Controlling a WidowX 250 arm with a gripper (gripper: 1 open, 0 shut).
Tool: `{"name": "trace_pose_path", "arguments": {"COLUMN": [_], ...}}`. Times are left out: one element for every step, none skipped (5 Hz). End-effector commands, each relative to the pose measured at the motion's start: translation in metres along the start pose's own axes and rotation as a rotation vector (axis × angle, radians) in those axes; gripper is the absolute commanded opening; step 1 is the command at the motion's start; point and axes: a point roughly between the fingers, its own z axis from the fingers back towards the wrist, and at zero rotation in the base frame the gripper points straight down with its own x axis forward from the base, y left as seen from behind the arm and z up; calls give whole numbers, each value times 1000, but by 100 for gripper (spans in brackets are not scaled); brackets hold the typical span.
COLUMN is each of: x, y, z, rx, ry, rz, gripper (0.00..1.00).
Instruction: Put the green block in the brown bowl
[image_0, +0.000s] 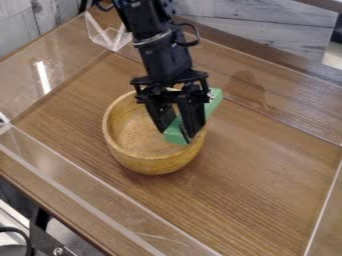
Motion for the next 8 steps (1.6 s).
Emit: {"name": "trace_pose_path", "arguments": {"x": [10,11,11,11,12,12,13,13], "y": [-5,-5,-6,-7,-7,-7,-8,-8], "z": [12,12,11,11,11,11,10,10], "rx": [15,14,14,13,13,13,12,11], "ry": [-37,-28,-20,-12,-5,2,9,16], "rz": [-31,-33,-35,-37,-39,-41,-43,-46], "gripper": [0,0,0,0,0,0,0,0]}}
